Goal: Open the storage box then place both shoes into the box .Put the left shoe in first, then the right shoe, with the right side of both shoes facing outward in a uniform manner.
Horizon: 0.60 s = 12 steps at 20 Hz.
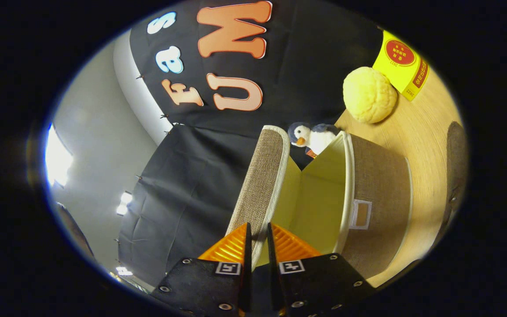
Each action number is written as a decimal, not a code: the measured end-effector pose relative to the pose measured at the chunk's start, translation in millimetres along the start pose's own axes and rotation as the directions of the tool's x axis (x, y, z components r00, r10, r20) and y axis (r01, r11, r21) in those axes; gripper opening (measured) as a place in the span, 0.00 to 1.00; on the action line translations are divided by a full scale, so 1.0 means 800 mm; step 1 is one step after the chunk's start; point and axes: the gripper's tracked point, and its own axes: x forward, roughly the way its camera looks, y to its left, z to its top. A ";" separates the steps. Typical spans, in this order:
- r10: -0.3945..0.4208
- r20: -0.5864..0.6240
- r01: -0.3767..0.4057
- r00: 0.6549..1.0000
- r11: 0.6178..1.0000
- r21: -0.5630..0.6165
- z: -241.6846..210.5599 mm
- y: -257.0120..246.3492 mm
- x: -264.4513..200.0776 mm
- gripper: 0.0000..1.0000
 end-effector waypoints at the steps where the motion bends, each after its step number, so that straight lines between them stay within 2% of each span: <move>1: -0.007 0.005 0.007 1.000 1.000 0.002 0.002 0.003 0.006 0.01; 3: 0.011 0.005 -0.011 1.000 1.000 0.018 -0.005 0.019 0.019 0.01; 6: -0.012 0.000 0.012 1.000 1.000 -0.023 -0.018 0.037 0.039 0.01; 12: 0.001 -0.004 -0.001 1.000 0.996 -0.092 -0.032 0.104 0.090 0.00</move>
